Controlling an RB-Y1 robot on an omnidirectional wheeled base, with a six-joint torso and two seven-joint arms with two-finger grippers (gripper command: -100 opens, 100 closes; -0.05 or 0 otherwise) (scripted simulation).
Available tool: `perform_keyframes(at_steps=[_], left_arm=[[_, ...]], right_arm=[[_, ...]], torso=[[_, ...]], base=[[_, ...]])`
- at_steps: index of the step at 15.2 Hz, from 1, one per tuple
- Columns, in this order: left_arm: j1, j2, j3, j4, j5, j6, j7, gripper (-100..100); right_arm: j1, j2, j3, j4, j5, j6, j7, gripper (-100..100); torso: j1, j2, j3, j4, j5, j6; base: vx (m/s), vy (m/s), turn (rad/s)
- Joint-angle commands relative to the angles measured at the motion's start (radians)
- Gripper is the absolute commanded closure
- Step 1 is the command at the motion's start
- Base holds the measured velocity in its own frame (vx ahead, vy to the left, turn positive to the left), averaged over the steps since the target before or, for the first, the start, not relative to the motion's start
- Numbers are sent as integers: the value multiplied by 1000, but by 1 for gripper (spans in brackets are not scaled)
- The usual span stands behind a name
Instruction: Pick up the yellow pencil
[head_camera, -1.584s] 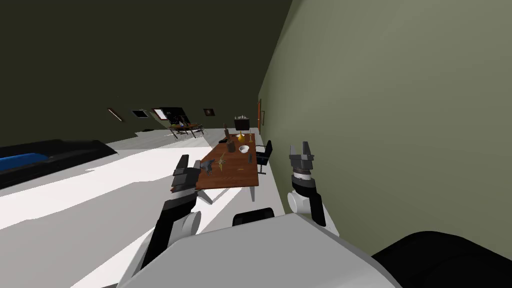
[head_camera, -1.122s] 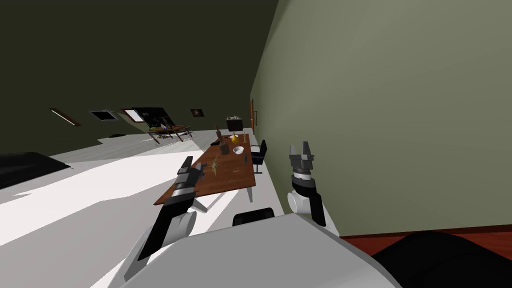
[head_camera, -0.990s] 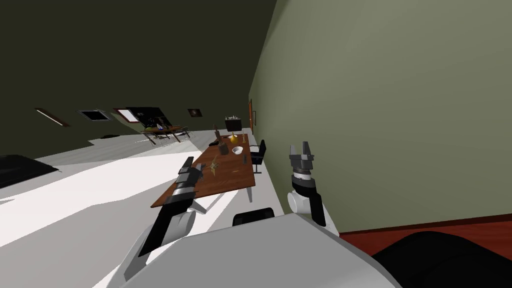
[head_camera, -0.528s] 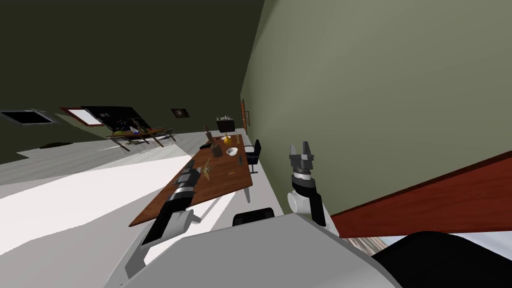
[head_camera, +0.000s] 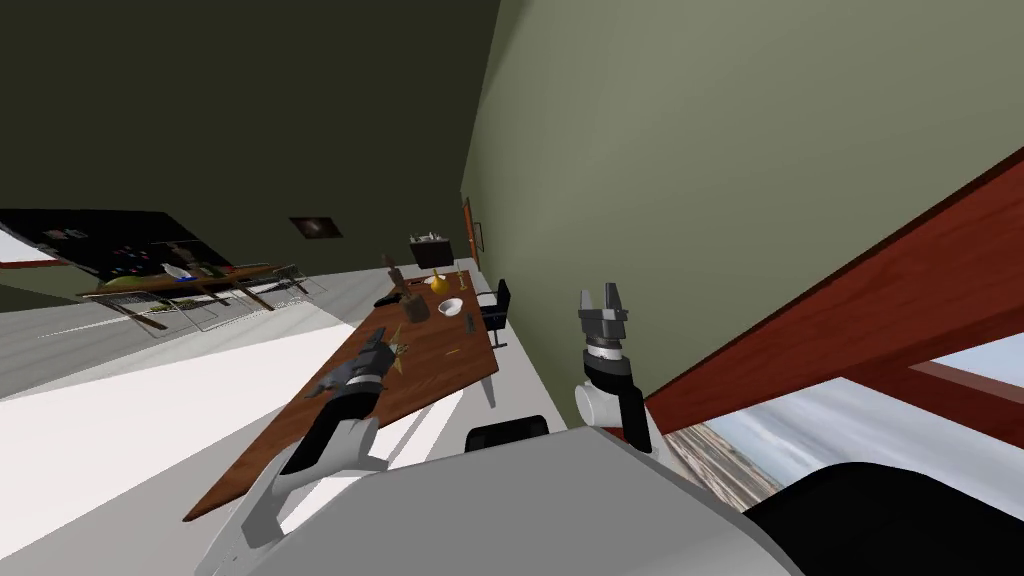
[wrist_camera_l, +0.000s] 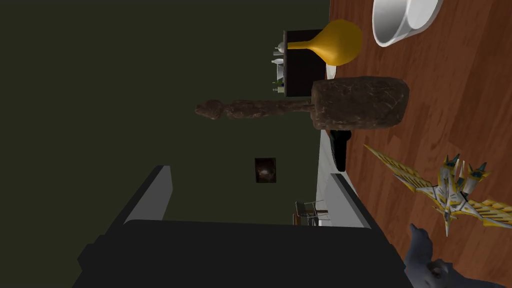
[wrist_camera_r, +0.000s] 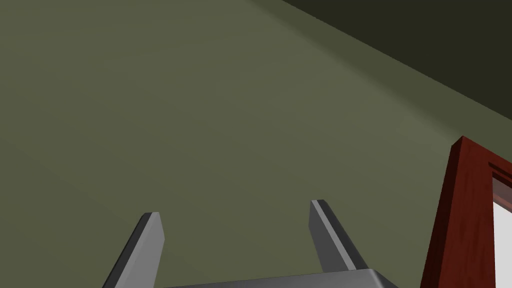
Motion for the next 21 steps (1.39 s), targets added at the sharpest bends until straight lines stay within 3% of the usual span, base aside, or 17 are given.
perform_keyframes(at_steps=[1,2,3,5,6,8,9,11,12,14,15,17,18,20,21], left_arm=[[-23,18,22,47,14,50,22,-100],[-23,18,22,47,14,68,22,-100],[-39,34,42,80,28,92,43,-100],[-39,34,42,85,28,124,43,-100],[-55,50,62,123,42,158,65,-100],[-55,50,62,125,42,181,65,-100],[-71,66,83,165,56,217,87,-100],[-71,66,83,165,56,240,87,-100],[-87,81,103,207,71,273,110,-100],[-87,81,103,207,71,299,110,-100],[-103,96,124,248,85,330,133,-100],[-103,96,124,249,85,359,133,-100],[-119,111,145,292,99,386,156,-100],[-119,111,145,292,99,419,156,-100],[-134,124,165,331,114,444,180,-100]], right_arm=[[0,0,0,0,0,0,0,0],[0,0,0,0,0,0,0,0],[0,0,0,0,0,0,0,0],[0,0,0,0,0,0,0,0],[0,0,0,0,0,0,0,0],[0,0,0,0,0,0,0,0],[0,0,0,0,0,0,0,0],[0,0,0,0,0,0,0,0],[0,0,0,0,0,0,0,0],[0,0,0,0,0,0,0,0],[0,0,0,0,0,0,0,0],[0,0,0,0,0,0,0,0],[0,0,0,0,0,0,0,0],[0,0,0,0,0,0,0,0],[0,0,0,0,0,0,0,0]], torso=[[0,0,0,0,0,0],[0,0,0,0,0,1],[0,0,0,0,0,1],[1,0,0,0,0,1],[1,0,0,0,0,0],[0,0,0,0,0,1],[0,0,0,0,0,0],[0,0,0,0,0,1],[0,0,0,0,0,0],[0,0,0,0,0,1],[0,0,0,0,0,0],[0,0,0,0,0,1],[0,0,0,0,0,0],[0,0,0,0,0,1],[0,0,0,0,0,0]], base=[[-6,24,-224],[-8,30,-318],[-9,39,-459],[-9,47,-213],[-14,31,-222],[-15,28,-193],[-12,26,-357],[-16,33,-226],[-16,25,-266],[-16,28,-224],[-18,27,-340],[-17,32,-241],[-19,23,-305],[-23,26,-237],[-24,24,-309]])
